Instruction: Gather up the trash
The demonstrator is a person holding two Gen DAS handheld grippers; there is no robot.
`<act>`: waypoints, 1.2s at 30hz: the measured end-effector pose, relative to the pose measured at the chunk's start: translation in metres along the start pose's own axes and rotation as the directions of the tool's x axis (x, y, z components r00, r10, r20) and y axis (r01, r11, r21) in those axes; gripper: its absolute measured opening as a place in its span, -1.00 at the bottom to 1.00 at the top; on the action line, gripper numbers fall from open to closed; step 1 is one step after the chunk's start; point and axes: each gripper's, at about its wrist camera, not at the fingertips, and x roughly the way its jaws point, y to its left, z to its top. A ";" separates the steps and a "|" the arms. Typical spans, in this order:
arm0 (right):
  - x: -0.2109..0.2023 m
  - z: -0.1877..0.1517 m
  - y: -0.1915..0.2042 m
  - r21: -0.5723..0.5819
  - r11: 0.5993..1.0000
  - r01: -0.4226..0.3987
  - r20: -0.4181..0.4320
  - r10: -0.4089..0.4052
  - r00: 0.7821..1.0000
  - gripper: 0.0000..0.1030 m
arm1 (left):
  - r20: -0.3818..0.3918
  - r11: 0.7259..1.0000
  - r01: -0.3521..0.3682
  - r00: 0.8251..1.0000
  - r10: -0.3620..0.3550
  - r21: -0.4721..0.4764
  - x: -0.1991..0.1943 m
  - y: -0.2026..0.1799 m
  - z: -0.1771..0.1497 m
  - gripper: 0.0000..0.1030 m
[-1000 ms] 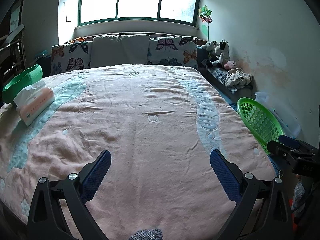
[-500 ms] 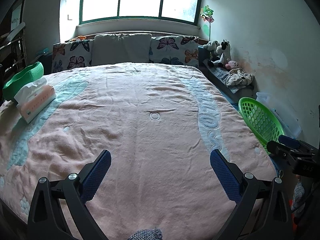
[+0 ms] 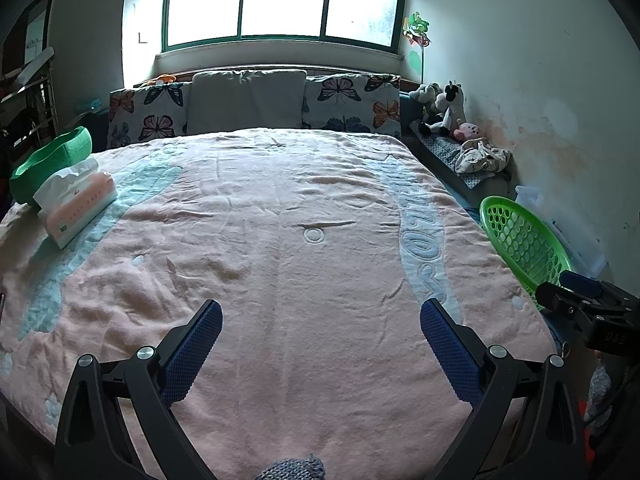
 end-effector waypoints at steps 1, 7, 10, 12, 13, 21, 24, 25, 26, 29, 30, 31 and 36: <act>0.000 0.000 0.000 0.001 1.000 0.000 -0.001 0.000 1.000 0.88 | 0.000 1.000 -0.004 1.000 0.004 0.001 0.000 -0.001 0.000 0.86; 0.000 -0.001 -0.001 -0.002 1.000 0.006 -0.002 -0.006 1.000 0.88 | 0.006 0.999 -0.036 0.999 0.035 0.008 -0.001 -0.003 0.000 0.86; 0.000 -0.001 -0.002 -0.007 1.000 0.009 -0.003 -0.009 1.000 0.88 | 0.008 0.999 -0.054 0.999 0.054 0.004 -0.002 -0.002 0.000 0.86; 0.000 -0.002 -0.001 -0.007 1.000 0.009 -0.002 -0.009 1.000 0.88 | 0.008 0.998 -0.065 0.998 0.065 -0.002 -0.002 -0.001 0.000 0.86; 0.000 -0.002 -0.002 -0.007 1.000 0.010 -0.002 -0.010 1.000 0.88 | 0.009 0.998 -0.069 0.998 0.069 -0.004 -0.002 0.000 0.000 0.86; 0.000 -0.003 -0.001 -0.012 1.000 0.018 -0.003 -0.018 1.000 0.88 | 0.010 0.995 -0.096 0.995 0.096 -0.019 -0.003 0.004 -0.001 0.86; 0.001 -0.005 0.000 -0.021 0.999 0.026 -0.005 -0.026 1.000 0.88 | 0.010 0.995 -0.099 0.995 0.099 -0.019 -0.003 0.005 -0.001 0.86; 0.001 -0.005 0.001 -0.025 0.999 0.031 -0.005 -0.031 1.000 0.88 | 0.010 0.995 -0.103 0.995 0.103 -0.019 -0.003 0.005 -0.001 0.86; 0.002 -0.006 0.001 -0.026 0.999 0.032 -0.006 -0.032 0.999 0.88 | 0.008 0.994 -0.104 0.994 0.105 -0.020 -0.003 0.005 -0.001 0.86; 0.002 -0.006 0.000 -0.023 0.999 0.030 -0.008 -0.031 0.999 0.88 | 0.006 0.994 -0.108 0.994 0.108 -0.023 -0.002 0.007 -0.002 0.86; 0.003 -0.006 0.000 -0.023 0.999 0.031 -0.008 -0.032 0.999 0.88 | 0.006 0.994 -0.110 0.994 0.110 -0.024 -0.002 0.007 -0.002 0.86; 0.002 -0.006 0.000 -0.023 0.999 0.032 -0.008 -0.032 0.999 0.88 | 0.004 0.994 -0.109 0.994 0.109 -0.026 -0.001 0.008 -0.002 0.86; 0.002 -0.006 -0.001 -0.022 0.999 0.031 -0.010 -0.031 0.999 0.88 | 0.003 0.993 -0.113 0.994 0.113 -0.027 0.000 0.010 -0.002 0.86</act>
